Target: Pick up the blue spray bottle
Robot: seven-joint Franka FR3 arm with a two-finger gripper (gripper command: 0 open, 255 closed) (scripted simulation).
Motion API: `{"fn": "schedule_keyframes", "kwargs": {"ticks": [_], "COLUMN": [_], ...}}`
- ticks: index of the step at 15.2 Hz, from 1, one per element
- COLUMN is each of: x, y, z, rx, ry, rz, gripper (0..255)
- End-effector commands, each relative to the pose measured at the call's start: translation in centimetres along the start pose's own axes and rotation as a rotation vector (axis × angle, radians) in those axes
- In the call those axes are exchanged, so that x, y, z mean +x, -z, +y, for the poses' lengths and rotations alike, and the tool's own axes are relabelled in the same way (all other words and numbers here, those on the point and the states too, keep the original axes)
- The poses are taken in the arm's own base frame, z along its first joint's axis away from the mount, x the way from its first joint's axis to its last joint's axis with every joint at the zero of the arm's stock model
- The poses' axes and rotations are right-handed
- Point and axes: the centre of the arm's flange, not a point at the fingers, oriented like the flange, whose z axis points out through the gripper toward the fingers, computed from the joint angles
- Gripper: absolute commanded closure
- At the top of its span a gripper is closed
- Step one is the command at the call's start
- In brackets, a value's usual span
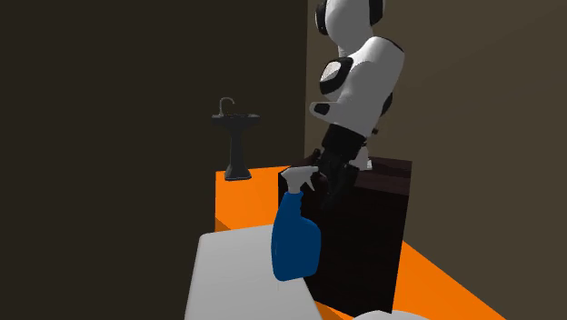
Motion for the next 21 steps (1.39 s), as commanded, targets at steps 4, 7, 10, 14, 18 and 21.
{"fn": "schedule_keyframes", "kwargs": {"ticks": [4,7,10,14,18,21], "x": [0.3,-0.4,-0.7,-0.8,-0.8,-0.7], "y": [-3.4,-4.8,-5.6,-5.6,-5.6,-5.6], "z": [-1.3,-1.4,-1.4,-1.3,-1.3,-1.4], "rx": [-0.008,-0.008,-0.008,-0.008,-0.008,-0.008], "ry": [-0.031,-0.031,-0.031,-0.031,-0.031,-0.031], "rz": [0.034,0.034,0.034,0.034,0.034,0.034], "gripper": [0,0,0,255,255,255]}}
